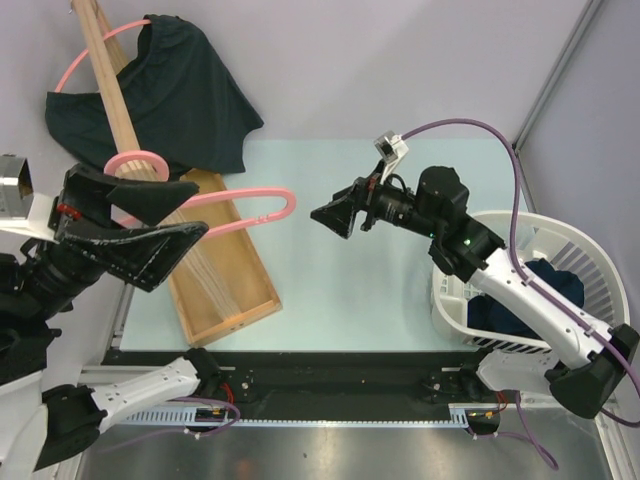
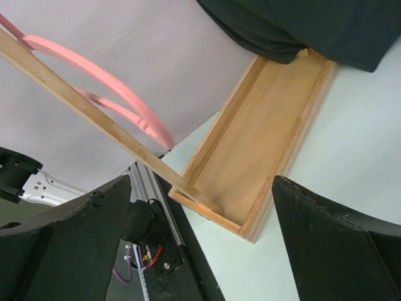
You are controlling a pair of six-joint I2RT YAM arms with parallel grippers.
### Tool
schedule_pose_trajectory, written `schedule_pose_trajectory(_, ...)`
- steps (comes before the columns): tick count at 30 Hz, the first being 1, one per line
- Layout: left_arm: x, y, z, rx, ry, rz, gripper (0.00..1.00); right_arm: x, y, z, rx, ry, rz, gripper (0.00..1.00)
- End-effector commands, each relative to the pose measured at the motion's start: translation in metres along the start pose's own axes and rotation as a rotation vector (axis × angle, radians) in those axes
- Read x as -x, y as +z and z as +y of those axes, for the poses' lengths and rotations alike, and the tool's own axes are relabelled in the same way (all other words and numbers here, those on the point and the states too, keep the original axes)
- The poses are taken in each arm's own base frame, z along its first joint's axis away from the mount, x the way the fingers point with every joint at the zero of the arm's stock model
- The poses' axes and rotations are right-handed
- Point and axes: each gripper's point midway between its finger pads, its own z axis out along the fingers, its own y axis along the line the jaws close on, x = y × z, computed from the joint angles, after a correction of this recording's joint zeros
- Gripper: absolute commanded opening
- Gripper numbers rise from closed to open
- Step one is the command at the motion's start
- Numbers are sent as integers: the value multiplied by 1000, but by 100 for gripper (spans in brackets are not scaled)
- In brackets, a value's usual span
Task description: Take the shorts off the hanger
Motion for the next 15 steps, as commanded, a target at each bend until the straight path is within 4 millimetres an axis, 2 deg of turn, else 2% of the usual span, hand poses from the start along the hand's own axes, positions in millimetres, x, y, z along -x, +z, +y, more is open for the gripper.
schedule_pose_trajectory(1,20,8,-4,-13,52,-48,79,6,-13,-7,-64,7,-39,100)
schedule_pose_trajectory(5,30,3,7,59,100,-75,79,10,-13,-29,-170,56,-92,100)
schedule_pose_trajectory(10,35,-9,13,105,136,-94,79,13,1,-73,-313,94,-161,100)
schedule_pose_trajectory(15,36,-27,19,159,150,-94,79,-4,27,-101,-342,154,-141,100)
